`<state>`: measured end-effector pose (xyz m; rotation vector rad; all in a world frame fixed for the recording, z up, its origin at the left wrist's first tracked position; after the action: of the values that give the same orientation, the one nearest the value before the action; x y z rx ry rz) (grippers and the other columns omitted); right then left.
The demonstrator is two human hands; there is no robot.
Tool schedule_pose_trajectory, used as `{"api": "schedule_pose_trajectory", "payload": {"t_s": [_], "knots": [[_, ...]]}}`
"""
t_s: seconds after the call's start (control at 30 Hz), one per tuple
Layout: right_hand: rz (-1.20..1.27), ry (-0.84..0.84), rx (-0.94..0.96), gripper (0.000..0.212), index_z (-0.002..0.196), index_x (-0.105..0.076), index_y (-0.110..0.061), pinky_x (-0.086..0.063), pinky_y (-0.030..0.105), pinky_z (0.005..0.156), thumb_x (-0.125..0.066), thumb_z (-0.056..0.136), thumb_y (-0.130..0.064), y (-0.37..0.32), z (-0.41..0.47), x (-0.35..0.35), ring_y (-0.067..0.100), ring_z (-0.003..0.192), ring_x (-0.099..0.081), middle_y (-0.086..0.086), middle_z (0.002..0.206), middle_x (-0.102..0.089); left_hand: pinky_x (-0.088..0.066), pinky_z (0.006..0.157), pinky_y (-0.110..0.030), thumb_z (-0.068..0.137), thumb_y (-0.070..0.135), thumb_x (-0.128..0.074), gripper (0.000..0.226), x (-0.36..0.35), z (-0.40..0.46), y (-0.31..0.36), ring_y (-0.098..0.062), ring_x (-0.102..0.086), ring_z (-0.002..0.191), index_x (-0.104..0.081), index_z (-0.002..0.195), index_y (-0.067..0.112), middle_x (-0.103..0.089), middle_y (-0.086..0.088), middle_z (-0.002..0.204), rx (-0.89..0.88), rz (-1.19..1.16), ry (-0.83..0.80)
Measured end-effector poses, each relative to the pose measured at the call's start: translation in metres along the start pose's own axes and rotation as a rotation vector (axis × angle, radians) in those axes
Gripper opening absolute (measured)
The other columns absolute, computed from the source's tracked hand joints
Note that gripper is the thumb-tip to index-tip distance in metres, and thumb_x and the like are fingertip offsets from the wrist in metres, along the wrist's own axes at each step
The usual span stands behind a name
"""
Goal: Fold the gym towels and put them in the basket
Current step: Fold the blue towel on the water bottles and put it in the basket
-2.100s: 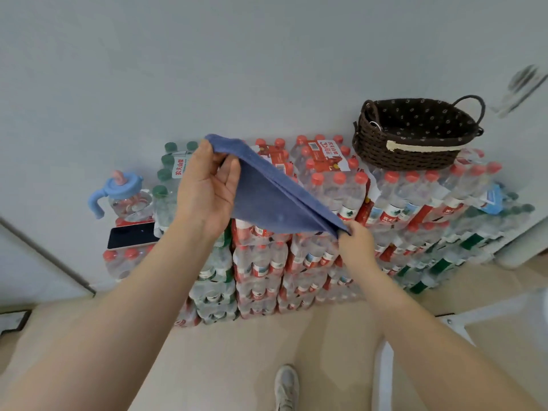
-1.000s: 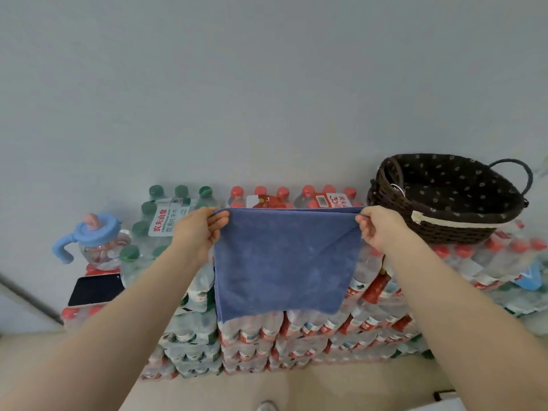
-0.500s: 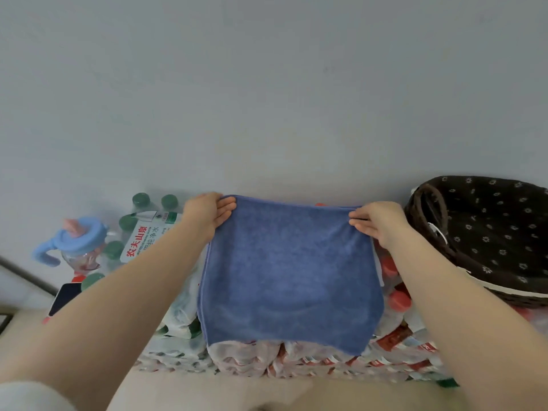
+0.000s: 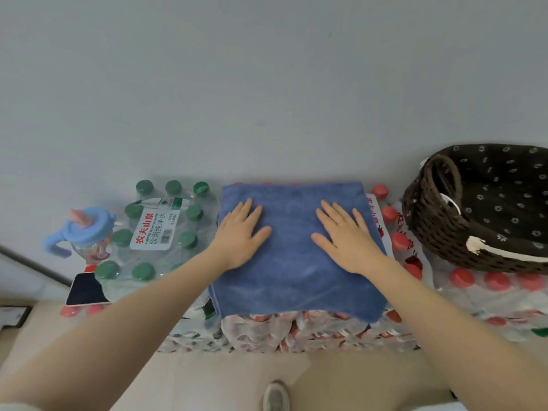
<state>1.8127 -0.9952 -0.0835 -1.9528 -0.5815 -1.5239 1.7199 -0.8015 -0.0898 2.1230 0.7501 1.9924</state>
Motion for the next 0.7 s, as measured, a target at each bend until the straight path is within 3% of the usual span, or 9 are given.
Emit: {"api": "schedule_pose_trajectory", "payload": {"t_s": [0.07, 0.2, 0.27, 0.33, 0.37, 0.43, 0.5, 0.57, 0.7], "knots": [[-0.014, -0.043, -0.125, 0.065, 0.149, 0.003, -0.017, 0.006, 0.038, 0.117, -0.020, 0.097, -0.049, 0.009, -0.012, -0.006, 0.014, 0.145, 0.010, -0.003, 0.157, 0.012, -0.002, 0.118, -0.033, 0.087, 0.062, -0.015, 0.078, -0.008, -0.012, -0.010, -0.022, 0.001, 0.146, -0.009, 0.148, 0.015, 0.001, -0.005, 0.158, 0.020, 0.210, -0.035], [0.094, 0.056, -0.393, 0.068, 0.149, -0.001, -0.008, -0.002, 0.038, 0.118, -0.020, 0.098, -0.047, 0.028, -0.046, -0.008, 0.020, 0.146, -0.001, 0.007, 0.158, 0.002, -0.004, 0.116, -0.027, 0.098, 0.036, -0.033, 0.064, 0.000, -0.040, -0.018, -0.020, -0.003, 0.145, -0.006, 0.148, 0.006, 0.000, -0.009, 0.157, 0.111, -0.116, 0.019], [0.243, 0.257, -0.444, 0.059, 0.145, -0.021, -0.003, -0.021, 0.041, 0.115, -0.030, 0.099, -0.038, 0.024, -0.069, -0.007, 0.028, 0.141, -0.023, 0.014, 0.153, -0.023, -0.019, 0.110, -0.023, 0.098, 0.032, -0.035, 0.059, 0.003, -0.063, -0.015, -0.022, -0.017, 0.142, -0.015, 0.145, 0.003, -0.015, -0.010, 0.155, 0.181, -0.429, 0.107], [0.335, 0.550, -0.502, 0.039, 0.130, -0.045, -0.004, -0.042, 0.038, 0.092, -0.040, 0.097, -0.025, 0.017, -0.096, -0.005, 0.029, 0.115, -0.051, 0.013, 0.126, -0.054, -0.029, 0.092, -0.019, 0.099, 0.028, -0.035, 0.051, 0.001, -0.089, -0.013, -0.024, -0.034, 0.134, -0.024, 0.142, 0.005, -0.033, -0.008, 0.147, 0.308, -0.666, 0.139], [0.393, 0.637, -0.566, 0.030, 0.120, -0.050, -0.005, -0.043, 0.034, 0.080, -0.044, 0.095, -0.020, 0.015, -0.108, -0.007, 0.026, 0.098, -0.055, 0.009, 0.109, -0.058, -0.032, 0.089, -0.022, 0.099, 0.028, -0.035, 0.049, -0.003, -0.100, -0.015, -0.025, -0.040, 0.130, -0.026, 0.142, 0.007, -0.038, -0.007, 0.144, 0.346, -0.695, 0.119], [0.605, 0.629, -0.714, 0.017, 0.107, -0.050, -0.006, -0.039, 0.030, 0.071, -0.046, 0.094, -0.016, 0.017, -0.121, -0.021, 0.022, 0.083, -0.051, 0.003, 0.092, -0.054, -0.036, 0.086, -0.027, 0.098, 0.028, -0.036, 0.043, -0.011, -0.117, -0.020, -0.027, -0.048, 0.122, -0.036, 0.137, 0.009, -0.049, -0.006, 0.133, 0.304, -0.609, 0.062], [0.857, 0.528, -0.808, 0.011, 0.098, -0.048, -0.008, -0.038, 0.030, 0.067, -0.046, 0.094, -0.018, 0.016, -0.125, -0.040, 0.023, 0.082, -0.049, 0.003, 0.083, -0.051, -0.037, 0.079, -0.029, 0.097, 0.023, -0.040, 0.033, -0.018, -0.129, -0.026, -0.029, -0.055, 0.108, -0.046, 0.125, 0.006, -0.057, -0.007, 0.112, 0.285, -0.559, 0.083], [1.049, 0.485, -0.840, 0.018, 0.105, -0.051, -0.006, -0.041, 0.032, 0.075, -0.047, 0.094, -0.020, 0.009, -0.128, -0.052, 0.022, 0.088, -0.050, 0.004, 0.092, -0.053, -0.040, 0.075, -0.032, 0.096, 0.022, -0.043, 0.031, -0.027, -0.138, -0.029, -0.026, -0.056, 0.097, -0.047, 0.121, 0.004, -0.057, -0.007, 0.108, 0.337, -0.586, 0.171], [1.248, 0.461, -0.839, 0.031, 0.122, -0.048, -0.008, -0.040, 0.034, 0.088, -0.050, 0.094, -0.022, 0.001, -0.135, -0.058, 0.019, 0.097, -0.049, 0.001, 0.106, -0.051, -0.047, 0.076, -0.035, 0.095, 0.022, -0.046, 0.022, -0.044, -0.150, -0.023, -0.023, -0.055, 0.094, -0.042, 0.114, 0.012, -0.054, -0.004, 0.106, 0.386, -0.758, 0.289]]}}
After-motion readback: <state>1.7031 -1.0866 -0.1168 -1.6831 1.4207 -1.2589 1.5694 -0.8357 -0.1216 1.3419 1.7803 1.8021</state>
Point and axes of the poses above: each hand's wrist, its own z-axis towards the middle knuckle, its own x-axis out of the back of the hand, y = z × x, the point moved 3 cm from there along z, towards the middle knuckle
